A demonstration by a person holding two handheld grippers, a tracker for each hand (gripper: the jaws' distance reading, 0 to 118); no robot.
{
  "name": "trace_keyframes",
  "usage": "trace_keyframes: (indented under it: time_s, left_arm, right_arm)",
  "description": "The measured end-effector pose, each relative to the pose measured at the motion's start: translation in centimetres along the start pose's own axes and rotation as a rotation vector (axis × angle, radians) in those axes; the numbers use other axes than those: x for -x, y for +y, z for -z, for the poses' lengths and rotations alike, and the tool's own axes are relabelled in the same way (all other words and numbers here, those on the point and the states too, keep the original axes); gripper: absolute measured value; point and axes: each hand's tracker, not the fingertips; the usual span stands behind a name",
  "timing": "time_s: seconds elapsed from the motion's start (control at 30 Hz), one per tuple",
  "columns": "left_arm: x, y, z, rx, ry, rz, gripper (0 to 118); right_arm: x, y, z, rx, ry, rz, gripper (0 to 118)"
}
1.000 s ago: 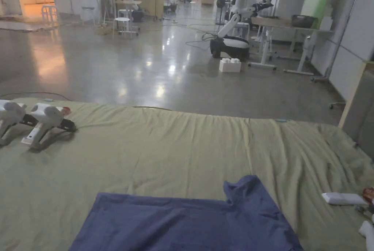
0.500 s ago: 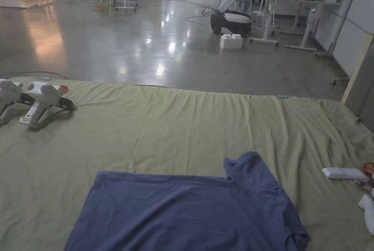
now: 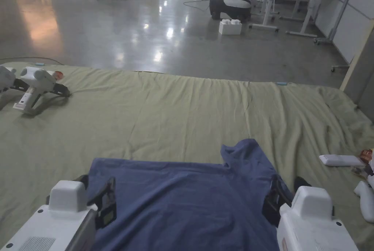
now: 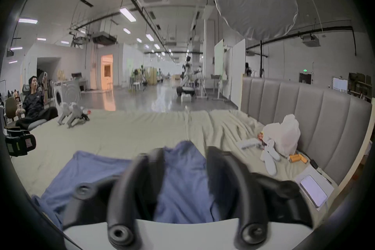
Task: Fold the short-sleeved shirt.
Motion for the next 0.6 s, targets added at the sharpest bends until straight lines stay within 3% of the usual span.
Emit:
trace_keyframes:
  time_s: [0.03,0.1,0.17,0.4,0.6]
  left_arm:
    - [-0.5,0.3,0.1,-0.029,0.008,0.007,24]
    - [-1.4,0.7,0.5,-0.063,0.027,0.04,5]
    - [-1.8,1.0,0.6,-0.076,0.031,0.069,0]
    - [-0.8,0.4,3.1,0.023,0.031,0.039,0]
    - [4.7,-2.0,11.7,0.267,0.042,0.009,0]
  right_arm:
    - [0.3,0.0,0.2,-0.043,0.008,0.01,17]
    - [1.2,0.4,0.1,-0.087,-0.007,-0.022,8]
    - [1.7,0.7,0.3,-0.104,0.011,-0.038,1]
    - [2.6,0.3,2.0,-0.075,0.038,-0.032,0]
    - [2.2,-1.8,4.3,0.026,0.062,-0.028,0]
